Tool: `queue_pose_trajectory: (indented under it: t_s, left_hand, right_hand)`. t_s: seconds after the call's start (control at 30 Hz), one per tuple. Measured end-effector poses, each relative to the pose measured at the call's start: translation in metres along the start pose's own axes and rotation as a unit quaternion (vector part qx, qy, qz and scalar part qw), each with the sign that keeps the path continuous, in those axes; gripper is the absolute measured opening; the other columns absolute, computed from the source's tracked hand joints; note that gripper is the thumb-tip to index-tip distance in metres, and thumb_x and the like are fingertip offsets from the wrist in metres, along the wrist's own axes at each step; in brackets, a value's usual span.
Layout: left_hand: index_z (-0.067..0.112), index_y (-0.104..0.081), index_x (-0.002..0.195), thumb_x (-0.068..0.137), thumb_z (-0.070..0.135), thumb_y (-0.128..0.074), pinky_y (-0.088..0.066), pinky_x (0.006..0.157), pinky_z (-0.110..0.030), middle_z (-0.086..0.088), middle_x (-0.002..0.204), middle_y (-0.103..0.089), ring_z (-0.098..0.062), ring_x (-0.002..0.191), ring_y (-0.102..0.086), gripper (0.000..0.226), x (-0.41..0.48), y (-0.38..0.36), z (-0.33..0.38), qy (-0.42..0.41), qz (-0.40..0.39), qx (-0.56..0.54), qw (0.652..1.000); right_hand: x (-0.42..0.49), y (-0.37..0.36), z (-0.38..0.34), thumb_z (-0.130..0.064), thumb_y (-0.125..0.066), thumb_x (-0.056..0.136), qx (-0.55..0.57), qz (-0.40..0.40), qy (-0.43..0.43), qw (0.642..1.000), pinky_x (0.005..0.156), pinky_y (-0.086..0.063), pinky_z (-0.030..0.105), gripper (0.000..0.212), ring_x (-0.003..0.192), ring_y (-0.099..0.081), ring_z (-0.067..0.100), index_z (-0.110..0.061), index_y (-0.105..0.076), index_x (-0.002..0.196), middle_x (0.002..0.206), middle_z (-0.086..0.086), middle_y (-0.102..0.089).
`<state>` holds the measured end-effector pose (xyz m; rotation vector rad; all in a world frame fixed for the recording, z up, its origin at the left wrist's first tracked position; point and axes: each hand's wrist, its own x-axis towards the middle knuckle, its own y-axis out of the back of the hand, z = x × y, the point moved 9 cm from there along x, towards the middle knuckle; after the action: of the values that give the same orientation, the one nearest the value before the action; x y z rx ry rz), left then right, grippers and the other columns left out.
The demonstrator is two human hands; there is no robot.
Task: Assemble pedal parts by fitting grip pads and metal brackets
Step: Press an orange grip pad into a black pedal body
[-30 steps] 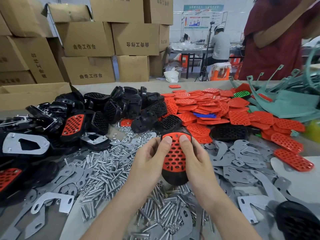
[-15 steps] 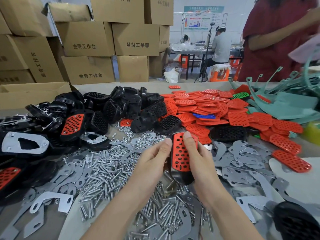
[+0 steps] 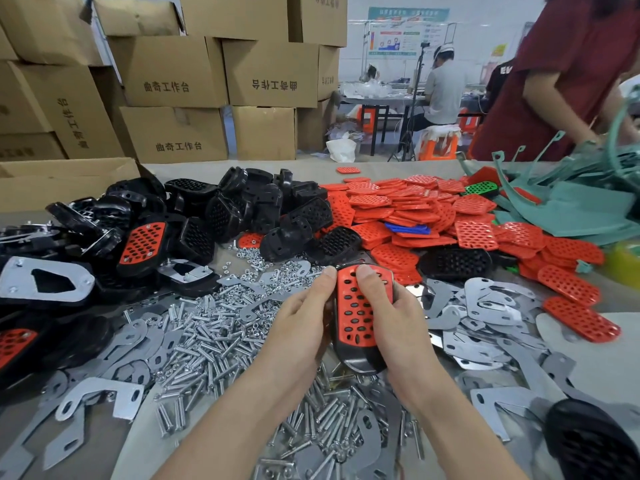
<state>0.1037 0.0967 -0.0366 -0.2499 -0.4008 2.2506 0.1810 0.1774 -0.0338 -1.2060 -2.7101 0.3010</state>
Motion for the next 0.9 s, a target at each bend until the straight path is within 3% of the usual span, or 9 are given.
queue_pose_trajectory:
  t_s: [0.1, 0.2, 0.33, 0.53, 0.63, 0.9]
  left_hand:
    - [0.017, -0.081, 0.092, 0.081, 0.053, -0.059, -0.060, 0.068, -0.027, -0.011, 0.094, -0.078, -0.019, 0.084, -0.076, 0.043, -0.002, -0.001, 0.002, -0.011, -0.006, 0.017, 1.000]
    - [0.030, -0.079, 0.095, 0.087, 0.059, -0.055, -0.058, 0.075, -0.027, -0.003, 0.095, -0.079, -0.014, 0.090, -0.075, 0.039, -0.005, 0.002, 0.005, -0.034, 0.002, 0.059, 0.998]
    - [0.039, -0.078, 0.091, 0.083, 0.065, -0.048, -0.055, 0.066, -0.014, 0.004, 0.090, -0.078, -0.005, 0.084, -0.074, 0.041, -0.010, -0.006, 0.013, -0.078, -0.015, 0.100, 0.992]
    - [0.034, -0.077, 0.088, 0.093, 0.054, -0.052, -0.054, 0.051, -0.018, 0.000, 0.083, -0.078, -0.010, 0.071, -0.075, 0.033, -0.014, -0.009, 0.014, -0.086, 0.023, 0.097, 0.991]
    - [0.027, -0.077, 0.086, 0.096, 0.050, -0.053, -0.053, 0.045, -0.021, -0.008, 0.082, -0.076, -0.013, 0.063, -0.073, 0.034, -0.014, -0.009, 0.013, -0.083, 0.043, 0.097, 0.991]
    - [0.017, -0.077, 0.092, 0.094, 0.053, -0.052, -0.061, 0.072, -0.043, -0.016, 0.091, -0.076, -0.032, 0.086, -0.075, 0.044, -0.012, -0.007, 0.016, -0.096, 0.050, 0.123, 0.987]
  right_hand:
    - [-0.001, 0.000, -0.001, -0.072, -0.069, 0.068, -0.006, 0.008, 0.011, 1.000, 0.063, -0.058, 0.023, 0.040, 0.077, -0.078, 0.014, -0.040, -0.077, 0.091, 0.086, -0.001, -0.080]
    - [-0.002, 0.002, -0.003, -0.067, -0.071, 0.072, -0.008, 0.016, 0.031, 0.999, 0.062, -0.057, 0.023, 0.041, 0.074, -0.075, 0.012, -0.034, -0.074, 0.095, 0.083, -0.002, -0.077]
    - [-0.002, 0.003, -0.005, -0.063, -0.072, 0.073, 0.002, 0.010, 0.034, 0.999, 0.060, -0.056, 0.021, 0.036, 0.070, -0.072, 0.010, -0.032, -0.073, 0.090, 0.078, -0.005, -0.074]
    - [-0.002, 0.000, -0.005, -0.054, -0.070, 0.083, -0.010, 0.005, 0.040, 0.999, 0.060, -0.053, 0.017, 0.019, 0.069, -0.071, 0.004, -0.035, -0.072, 0.086, 0.077, -0.009, -0.073]
    - [-0.002, 0.001, -0.003, -0.061, -0.069, 0.077, -0.003, 0.011, 0.031, 0.999, 0.061, -0.054, 0.019, 0.029, 0.071, -0.072, 0.007, -0.035, -0.073, 0.088, 0.079, -0.007, -0.074]
    - [-0.003, 0.002, -0.002, -0.056, -0.066, 0.086, 0.005, 0.022, 0.035, 0.999, 0.060, -0.054, 0.019, 0.023, 0.070, -0.072, 0.008, -0.034, -0.074, 0.087, 0.077, -0.006, -0.074]
